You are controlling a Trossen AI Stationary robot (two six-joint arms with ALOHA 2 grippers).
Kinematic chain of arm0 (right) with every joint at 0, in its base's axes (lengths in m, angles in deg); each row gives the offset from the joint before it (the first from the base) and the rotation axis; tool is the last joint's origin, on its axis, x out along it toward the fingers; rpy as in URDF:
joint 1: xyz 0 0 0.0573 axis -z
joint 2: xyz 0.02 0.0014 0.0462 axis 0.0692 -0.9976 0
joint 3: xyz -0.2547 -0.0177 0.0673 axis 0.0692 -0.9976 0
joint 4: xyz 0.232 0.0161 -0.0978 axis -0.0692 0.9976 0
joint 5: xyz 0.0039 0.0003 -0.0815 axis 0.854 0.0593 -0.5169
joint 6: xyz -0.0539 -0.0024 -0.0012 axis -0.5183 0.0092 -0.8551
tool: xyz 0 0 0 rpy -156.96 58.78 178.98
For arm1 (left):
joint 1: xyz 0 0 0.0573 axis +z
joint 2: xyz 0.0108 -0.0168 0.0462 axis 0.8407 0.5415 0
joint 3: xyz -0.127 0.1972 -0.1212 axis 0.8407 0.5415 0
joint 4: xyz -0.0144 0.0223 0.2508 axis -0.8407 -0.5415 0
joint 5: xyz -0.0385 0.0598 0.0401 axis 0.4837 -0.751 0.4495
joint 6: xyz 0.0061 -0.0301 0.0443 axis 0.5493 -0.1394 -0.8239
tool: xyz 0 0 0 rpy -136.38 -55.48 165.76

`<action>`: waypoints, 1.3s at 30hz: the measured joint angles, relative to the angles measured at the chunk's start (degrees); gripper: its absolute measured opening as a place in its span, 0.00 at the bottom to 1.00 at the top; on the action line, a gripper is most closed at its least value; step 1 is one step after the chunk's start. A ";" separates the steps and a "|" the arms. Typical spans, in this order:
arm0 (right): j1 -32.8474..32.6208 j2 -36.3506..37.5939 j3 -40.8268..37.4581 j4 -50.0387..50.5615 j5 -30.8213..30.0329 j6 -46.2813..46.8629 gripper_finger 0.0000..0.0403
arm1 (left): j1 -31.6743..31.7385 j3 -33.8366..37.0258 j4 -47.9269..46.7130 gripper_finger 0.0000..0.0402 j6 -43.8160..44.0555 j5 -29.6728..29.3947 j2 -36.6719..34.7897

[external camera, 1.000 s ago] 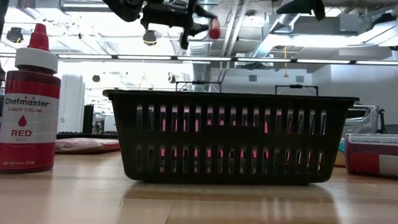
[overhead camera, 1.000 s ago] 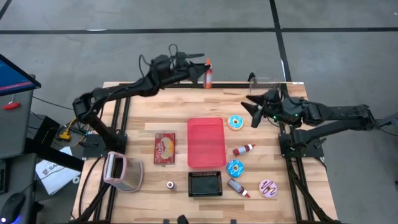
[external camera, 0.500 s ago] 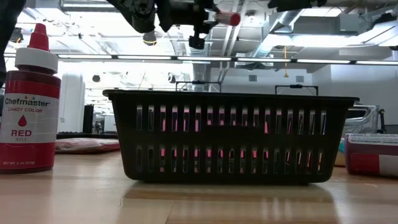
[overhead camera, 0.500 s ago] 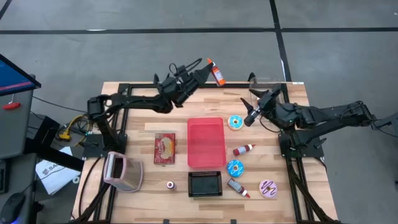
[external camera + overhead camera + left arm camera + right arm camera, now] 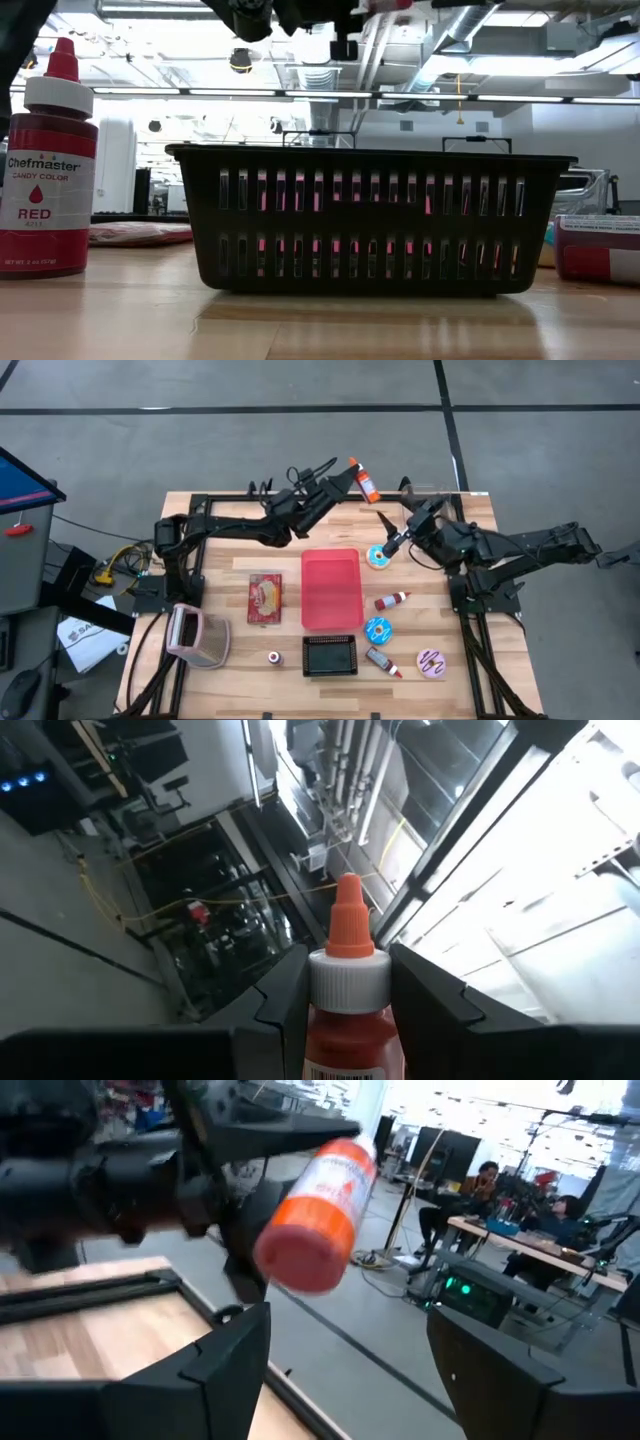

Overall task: Pick & Place Food Item
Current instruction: Put the orange food coloring bottle into the transparent bin

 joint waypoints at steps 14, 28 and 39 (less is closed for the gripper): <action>1.44 -3.42 0.00 -8.36 3.07 -1.96 0.65 | -1.09 -1.19 -0.91 0.27 0.00 1.34 0.03; 3.71 -3.98 -0.02 -12.42 7.64 -3.53 0.65 | -1.85 -1.16 -5.20 0.27 2.32 4.55 0.01; 3.74 -3.93 -0.02 -10.31 6.14 -3.22 0.65 | -2.21 -1.14 -5.00 0.27 1.84 5.85 0.01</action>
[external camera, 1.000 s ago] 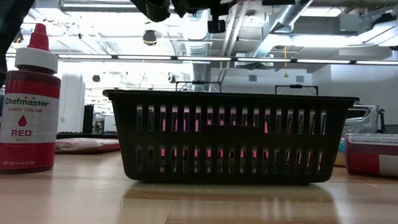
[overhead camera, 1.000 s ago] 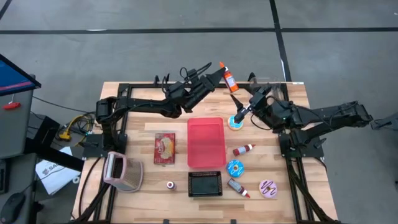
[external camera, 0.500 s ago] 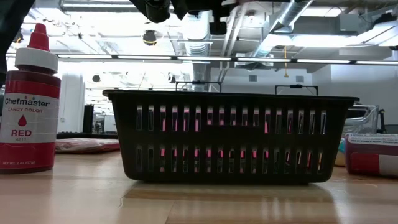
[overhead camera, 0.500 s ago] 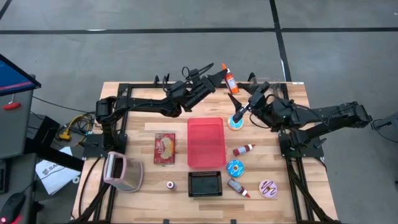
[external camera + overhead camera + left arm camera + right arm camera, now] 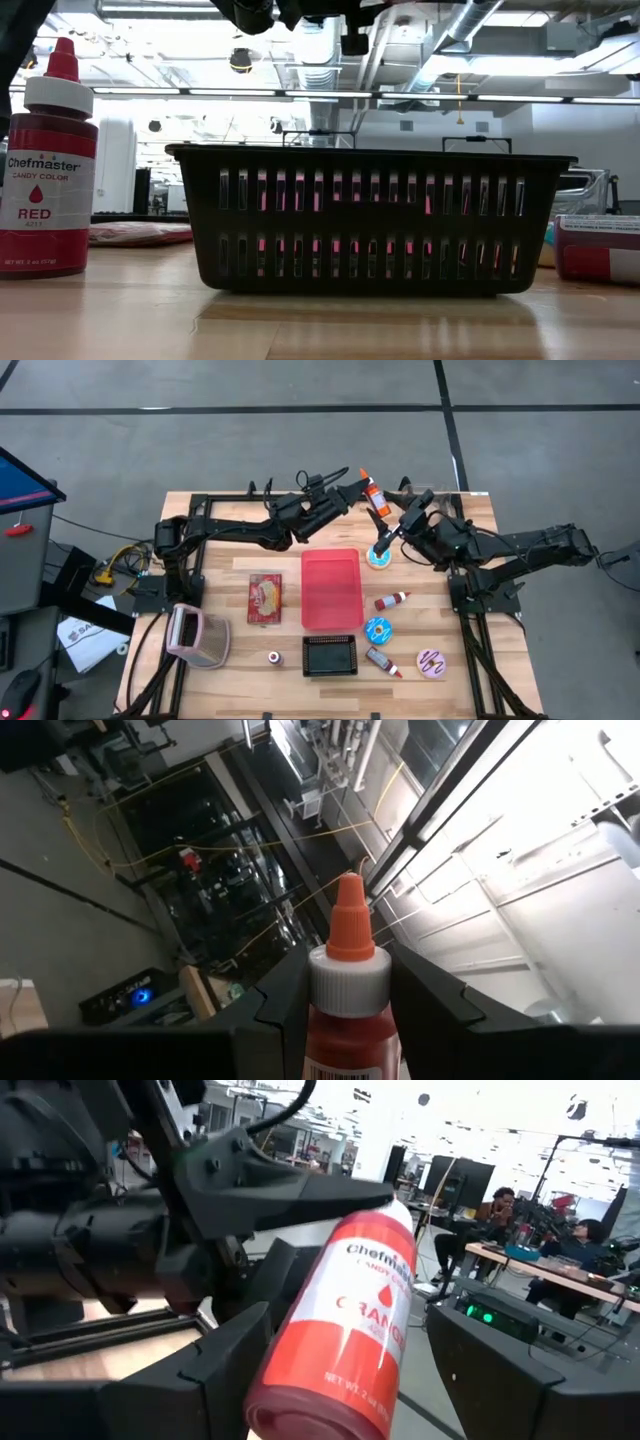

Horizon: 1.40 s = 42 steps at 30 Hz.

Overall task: Pick & Place Food Item
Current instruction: Put the orange food coloring bottle into the transparent bin

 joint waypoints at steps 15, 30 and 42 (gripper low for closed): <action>0.02 0.02 0.00 0.53 -1.63 0.32 0.51 | 0.02 0.02 0.04 0.27 0.15 -0.28 0.00; 0.02 0.13 0.00 0.47 -2.30 0.36 0.37 | 0.04 0.02 -0.85 0.28 0.22 -0.12 -0.04; -0.90 1.21 0.00 0.33 -6.36 0.34 0.37 | 1.25 0.02 -1.20 0.37 -1.50 0.54 -0.04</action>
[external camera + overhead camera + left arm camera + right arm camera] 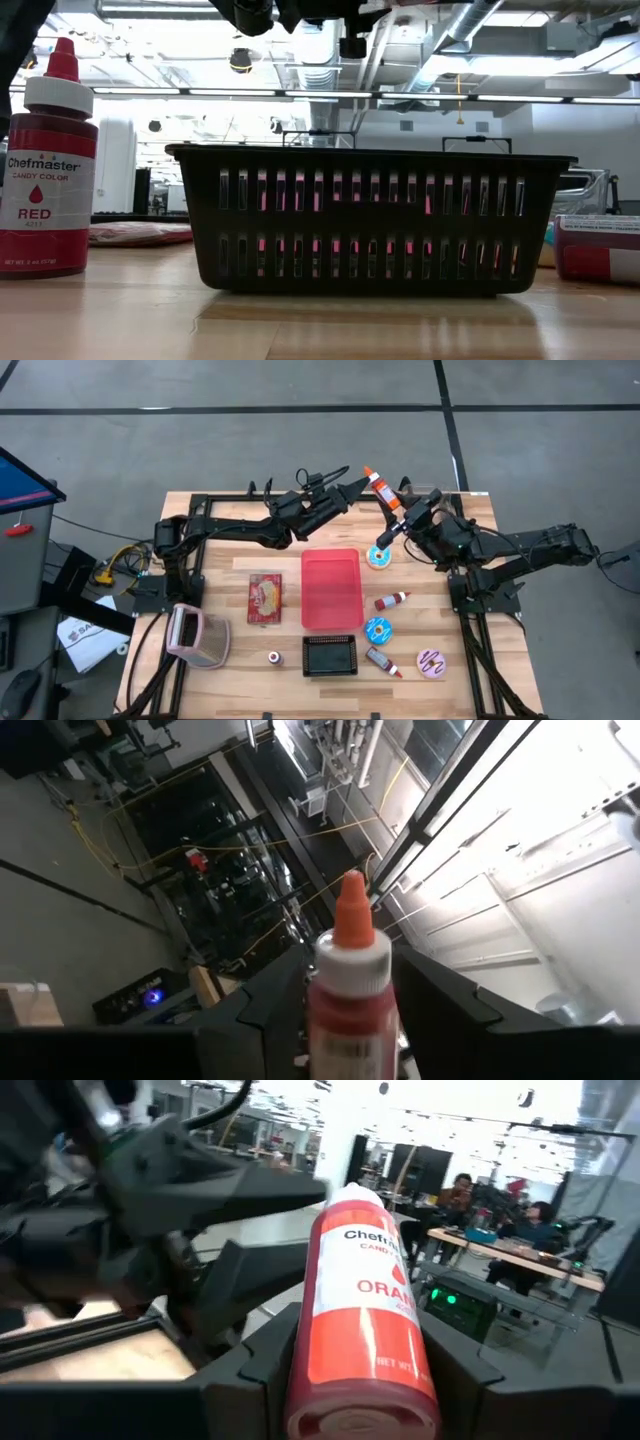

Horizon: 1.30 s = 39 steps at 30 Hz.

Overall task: Pick & Place Food Item
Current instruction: Put the orange food coloring bottle into the transparent bin

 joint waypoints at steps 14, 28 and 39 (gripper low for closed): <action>-0.04 5.75 0.00 12.44 -7.78 6.85 0.35 | 4.33 8.00 -7.70 0.37 -21.51 0.09 -13.14; 8.74 13.69 0.02 67.95 -6.08 57.72 0.35 | 8.85 30.17 -20.93 0.37 -33.08 1.22 -41.98; 27.29 10.01 0.00 80.15 18.31 71.19 0.35 | 4.14 38.86 -17.96 0.37 -28.47 1.99 -45.59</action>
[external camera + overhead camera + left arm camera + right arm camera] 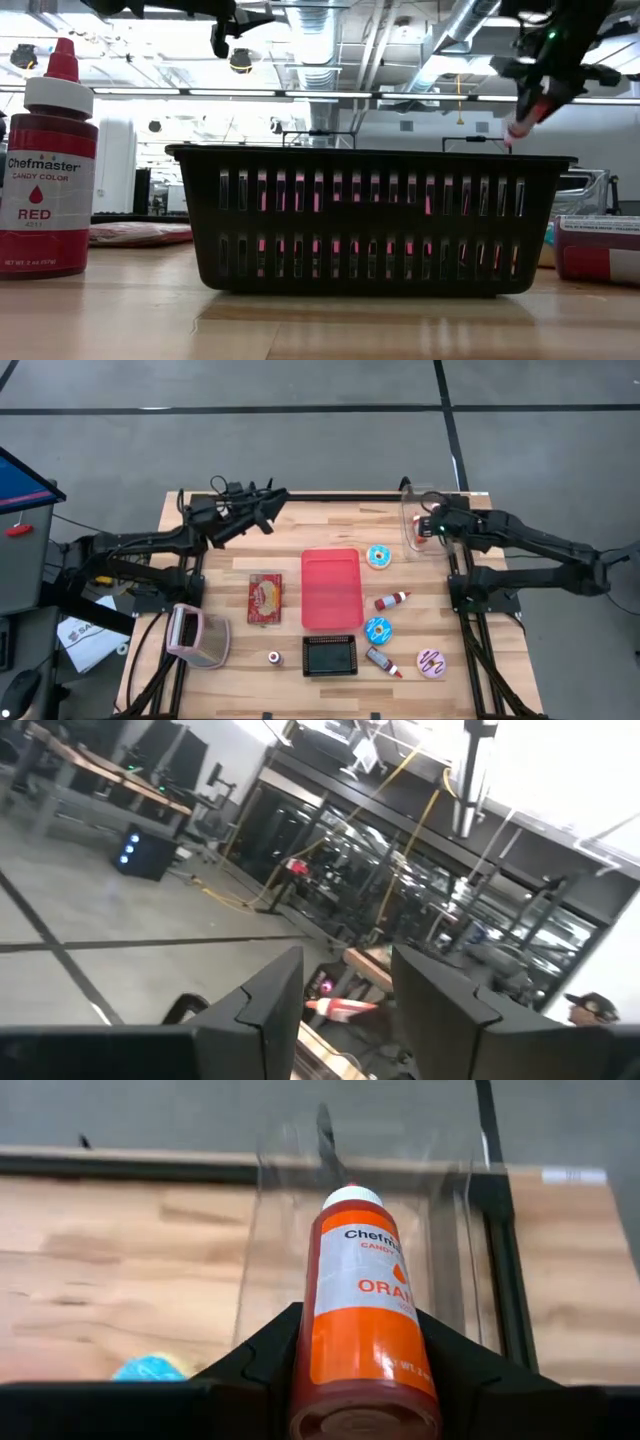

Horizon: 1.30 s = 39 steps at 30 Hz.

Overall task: Pick & Place Food Item
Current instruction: Put the orange food coloring bottle into the transparent bin, then put the bottom left red food coloring bottle into the transparent bin

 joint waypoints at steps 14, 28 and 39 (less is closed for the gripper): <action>15.87 -20.36 0.00 -4.23 13.60 -0.90 0.35 | -4.75 2.66 1.67 0.37 -0.19 0.02 0.26; 19.46 -29.17 -0.04 -8.15 15.83 -4.63 0.40 | -7.60 2.66 1.15 0.37 -0.26 0.09 0.24; 24.92 -27.31 0.00 -7.78 19.65 -11.74 0.60 | -7.64 2.66 1.19 0.37 -0.04 2.16 0.24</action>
